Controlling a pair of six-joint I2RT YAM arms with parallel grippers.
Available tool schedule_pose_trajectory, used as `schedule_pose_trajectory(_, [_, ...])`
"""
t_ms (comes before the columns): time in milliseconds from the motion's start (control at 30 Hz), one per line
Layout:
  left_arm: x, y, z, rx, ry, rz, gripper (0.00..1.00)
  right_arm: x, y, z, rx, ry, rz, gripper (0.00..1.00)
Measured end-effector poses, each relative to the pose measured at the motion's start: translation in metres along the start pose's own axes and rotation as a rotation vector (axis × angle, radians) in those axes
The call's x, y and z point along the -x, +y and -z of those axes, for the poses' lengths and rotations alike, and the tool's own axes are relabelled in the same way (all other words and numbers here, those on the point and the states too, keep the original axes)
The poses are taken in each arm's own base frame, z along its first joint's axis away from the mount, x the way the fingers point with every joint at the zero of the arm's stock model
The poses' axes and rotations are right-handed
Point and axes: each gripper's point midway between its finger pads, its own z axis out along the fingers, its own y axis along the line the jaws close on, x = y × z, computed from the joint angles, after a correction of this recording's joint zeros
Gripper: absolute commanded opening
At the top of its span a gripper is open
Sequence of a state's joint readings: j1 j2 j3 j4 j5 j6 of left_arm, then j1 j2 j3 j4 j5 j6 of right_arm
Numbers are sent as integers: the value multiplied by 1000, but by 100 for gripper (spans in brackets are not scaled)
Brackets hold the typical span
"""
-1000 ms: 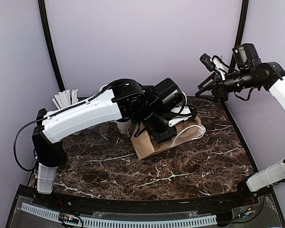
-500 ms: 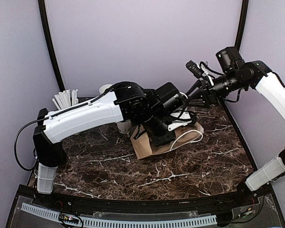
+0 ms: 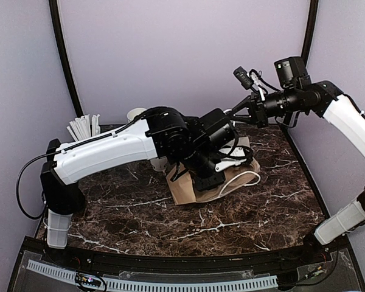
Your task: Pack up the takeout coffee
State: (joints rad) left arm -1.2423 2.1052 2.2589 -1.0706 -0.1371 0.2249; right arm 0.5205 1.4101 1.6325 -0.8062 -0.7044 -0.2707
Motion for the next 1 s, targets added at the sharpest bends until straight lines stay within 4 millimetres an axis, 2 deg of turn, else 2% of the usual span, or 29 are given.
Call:
schedule_pose_trajectory(200, [1, -3, 1, -3, -7, -17, 15, 4, -7, -2, -29, -16, -32, 0])
schedule_pose_trajectory(600, [-7, 6, 2, 70, 36, -25, 15, 5, -16, -2, -82, -25, -83, 0])
schedule_pose_trajectory(800, [-6, -2, 3, 85, 41, -73, 14, 5, -16, -2, -78, -29, -108, 0])
schedule_pose_trajectory(1000, [-20, 8, -3, 164, 102, -98, 13, 1, -3, 0, -26, -3, -91, 0])
